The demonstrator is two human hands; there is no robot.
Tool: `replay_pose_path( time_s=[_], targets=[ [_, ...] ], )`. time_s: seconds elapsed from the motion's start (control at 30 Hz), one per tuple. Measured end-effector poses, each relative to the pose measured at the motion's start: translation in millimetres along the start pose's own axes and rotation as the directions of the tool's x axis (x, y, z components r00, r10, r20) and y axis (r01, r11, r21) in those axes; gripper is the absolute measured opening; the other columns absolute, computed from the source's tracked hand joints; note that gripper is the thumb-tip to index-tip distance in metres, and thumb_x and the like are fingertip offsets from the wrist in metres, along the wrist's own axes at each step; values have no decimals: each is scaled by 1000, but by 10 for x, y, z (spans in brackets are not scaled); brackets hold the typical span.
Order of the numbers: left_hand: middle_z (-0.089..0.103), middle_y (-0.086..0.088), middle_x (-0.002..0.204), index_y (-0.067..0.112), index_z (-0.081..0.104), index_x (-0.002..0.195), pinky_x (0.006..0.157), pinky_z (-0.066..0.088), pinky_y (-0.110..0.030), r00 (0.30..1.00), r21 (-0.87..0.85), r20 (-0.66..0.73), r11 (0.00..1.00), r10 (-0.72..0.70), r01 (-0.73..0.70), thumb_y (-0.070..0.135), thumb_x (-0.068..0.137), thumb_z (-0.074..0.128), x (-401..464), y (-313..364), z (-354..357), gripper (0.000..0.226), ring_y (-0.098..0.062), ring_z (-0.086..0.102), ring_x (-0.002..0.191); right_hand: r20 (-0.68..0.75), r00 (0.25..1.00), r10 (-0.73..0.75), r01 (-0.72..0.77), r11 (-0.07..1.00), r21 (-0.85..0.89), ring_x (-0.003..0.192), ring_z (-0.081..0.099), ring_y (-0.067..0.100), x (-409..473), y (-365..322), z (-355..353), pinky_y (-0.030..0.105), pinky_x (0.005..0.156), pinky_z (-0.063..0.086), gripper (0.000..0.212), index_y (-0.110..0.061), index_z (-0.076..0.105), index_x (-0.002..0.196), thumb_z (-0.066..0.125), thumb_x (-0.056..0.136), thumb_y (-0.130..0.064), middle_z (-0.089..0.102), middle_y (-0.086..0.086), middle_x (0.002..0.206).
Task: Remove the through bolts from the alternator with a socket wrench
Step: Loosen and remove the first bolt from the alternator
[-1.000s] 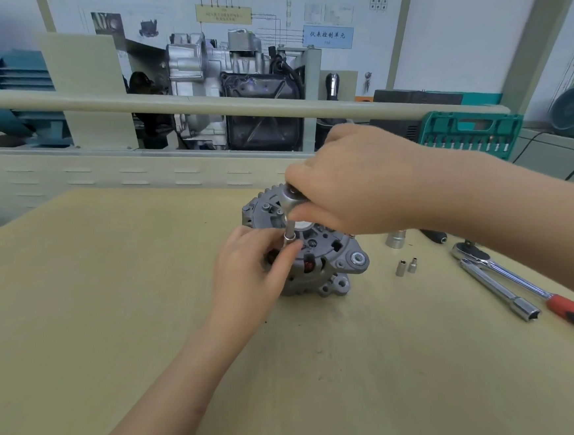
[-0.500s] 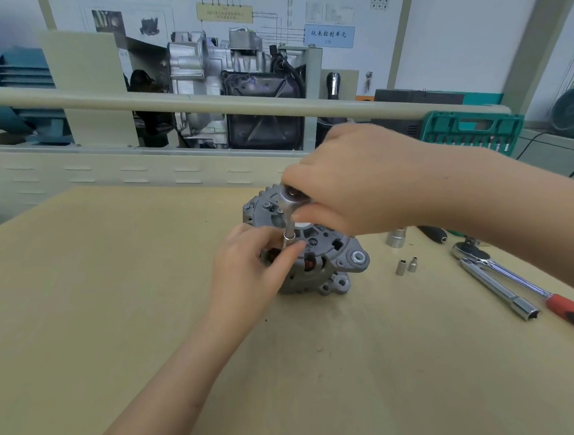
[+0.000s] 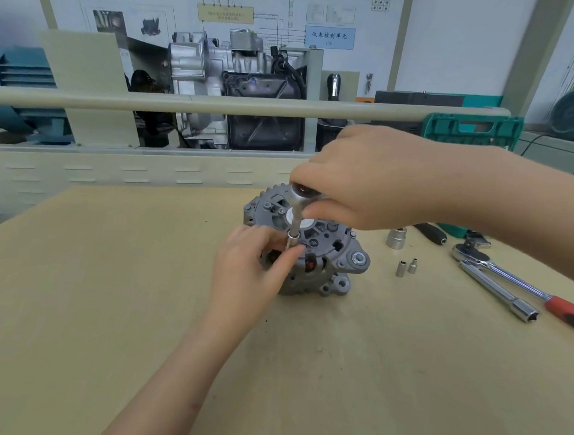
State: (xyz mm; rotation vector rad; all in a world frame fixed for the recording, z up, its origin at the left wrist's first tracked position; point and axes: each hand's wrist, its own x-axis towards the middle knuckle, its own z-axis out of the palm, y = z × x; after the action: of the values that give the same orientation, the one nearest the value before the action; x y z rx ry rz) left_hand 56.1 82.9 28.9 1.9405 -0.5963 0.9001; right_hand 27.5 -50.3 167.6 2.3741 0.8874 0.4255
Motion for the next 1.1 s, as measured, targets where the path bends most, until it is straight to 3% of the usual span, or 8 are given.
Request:
replay_pose_path(
  time_s=[0.1, 0.17, 0.3, 0.4, 0.5, 0.6, 0.8, 1.1],
  targets=[
    [46, 22, 63, 17, 54, 66, 66, 33, -14, 1000, 14, -8, 1000, -7, 7, 22, 74, 70, -6, 5, 15, 18, 1, 44, 68, -16, 998, 69, -69, 997, -45, 48, 39, 14, -8, -29, -22, 30, 53, 39, 58, -14, 48, 74, 11, 82, -58, 42, -3, 56],
    [49, 20, 65, 17, 56, 69, 67, 33, -12, 1000, 4, 6, 1000, -11, 11, 20, 75, 71, -9, 1, 8, 16, -2, 45, 69, 0, 998, 66, -66, 998, 1, 48, 37, 11, 0, -24, -12, 26, 44, 28, 48, -18, 40, 67, 16, 82, -57, 39, -4, 56],
    [61, 6, 72, 11, 69, 83, 70, 36, -14, 992, -55, 126, 998, 7, 0, 25, 76, 61, -11, -1, -17, 17, -10, 48, 74, 60, 998, -7, -2, 989, 149, 75, 53, 22, 13, 50, -12, 36, 67, 44, 26, -18, 46, 87, 33, 89, -41, 54, 1, 80],
    [56, 15, 66, 11, 66, 71, 69, 35, -12, 995, -51, 95, 998, -18, 23, 17, 77, 68, -6, 6, -31, 9, -8, 49, 73, 66, 997, -32, 20, 985, 169, 90, 54, 25, 16, 46, -18, 43, 82, 44, 35, -13, 50, 112, 35, 90, -35, 59, 4, 96],
    [46, 25, 64, 10, 66, 65, 72, 38, -23, 998, -16, 4, 998, -56, 56, 15, 72, 75, 4, 31, -13, 12, -1, 47, 74, -14, 1000, -10, 11, 999, 30, 69, 51, 21, 21, -17, -68, 39, 77, 46, 51, -14, 53, 97, 20, 81, -49, 54, 0, 75],
    [44, 26, 62, 10, 63, 63, 73, 38, -36, 997, 21, -17, 997, -71, 72, 21, 69, 76, 8, 62, 11, 18, 2, 43, 74, -13, 997, 79, -79, 997, 16, 48, 38, 13, 6, -60, -78, 30, 51, 41, 64, -10, 53, 78, 11, 72, -58, 40, -2, 55],
    [59, 8, 67, 11, 68, 77, 69, 34, -12, 988, 26, 154, 1000, -1, -3, 14, 76, 71, -5, -2, -31, 4, -12, 46, 73, 63, 998, -15, -2, 968, 252, 66, 46, 17, -1, 23, -49, 29, 60, 37, 24, -13, 49, 84, 41, 90, -35, 49, -2, 72],
    [45, 22, 59, 22, 51, 60, 67, 35, -30, 994, 44, 44, 994, -98, 96, 26, 69, 76, 5, 19, 21, 27, 1, 42, 70, -63, 997, 54, -43, 985, 168, 50, 36, 12, 75, 3, 69, 22, 42, 21, 25, -17, 48, 78, 46, 89, -39, 40, -7, 58]
  ],
)
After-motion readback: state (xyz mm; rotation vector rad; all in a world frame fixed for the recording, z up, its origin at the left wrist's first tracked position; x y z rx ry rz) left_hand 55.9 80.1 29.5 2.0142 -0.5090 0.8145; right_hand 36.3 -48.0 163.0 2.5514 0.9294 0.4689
